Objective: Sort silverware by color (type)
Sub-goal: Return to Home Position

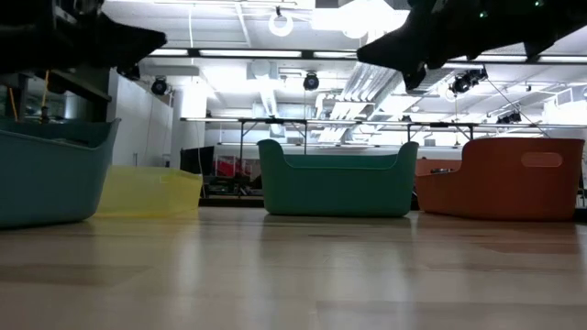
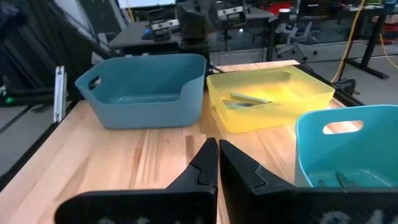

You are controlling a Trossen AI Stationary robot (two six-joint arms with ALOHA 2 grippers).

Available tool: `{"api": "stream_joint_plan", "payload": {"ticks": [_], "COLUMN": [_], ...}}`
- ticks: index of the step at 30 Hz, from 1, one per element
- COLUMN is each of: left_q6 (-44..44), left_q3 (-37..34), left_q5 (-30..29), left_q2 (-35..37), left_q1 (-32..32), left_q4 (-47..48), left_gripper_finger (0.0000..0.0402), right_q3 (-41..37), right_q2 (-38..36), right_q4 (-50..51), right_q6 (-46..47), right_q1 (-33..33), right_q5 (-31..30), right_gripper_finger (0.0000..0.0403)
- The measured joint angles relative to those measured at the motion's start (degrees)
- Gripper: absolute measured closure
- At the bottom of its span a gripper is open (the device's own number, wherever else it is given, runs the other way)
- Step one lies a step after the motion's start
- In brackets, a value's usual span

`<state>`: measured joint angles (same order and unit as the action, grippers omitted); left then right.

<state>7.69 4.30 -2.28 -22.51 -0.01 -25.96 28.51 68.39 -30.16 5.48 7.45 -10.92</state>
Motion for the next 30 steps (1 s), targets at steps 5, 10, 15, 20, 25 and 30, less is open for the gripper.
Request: {"api": "stream_joint_plan", "payload": {"ticks": [5,10,15,20,25,30], "left_q6": [-1.06,-1.57,0.91,-1.94,-4.54,-4.58], "left_q3": [-3.68,-3.64,-3.64,-3.62,-3.62,-3.62], "left_q5": [0.08,0.12,-0.01,-0.05,-0.12,-0.12], "left_q2": [4.99,7.52,7.68,7.65,7.63,7.63], "left_q1": [0.00,0.00,0.00,-0.01,-0.02,-0.02], "left_q4": [1.87,6.62,6.36,8.13,8.86,8.85], "left_gripper_finger": [0.0401,0.0401,0.0401,0.0401,0.0401,0.0400], "right_q3": [0.00,0.00,0.00,0.00,0.00,-1.35], "right_q2": [-1.02,-1.95,-2.15,-3.09,-7.57,-15.58], "right_q4": [0.90,0.86,0.60,-0.47,2.59,12.86], "right_q6": [-0.97,-0.99,-0.98,1.08,0.53,0.78], "right_q1": [1.35,1.72,1.72,1.70,1.60,1.46], "right_q5": [0.02,0.00,0.00,0.00,0.03,0.55], "right_gripper_finger": [0.0403,0.0403,0.0403,0.0403,0.0403,0.0403]}}
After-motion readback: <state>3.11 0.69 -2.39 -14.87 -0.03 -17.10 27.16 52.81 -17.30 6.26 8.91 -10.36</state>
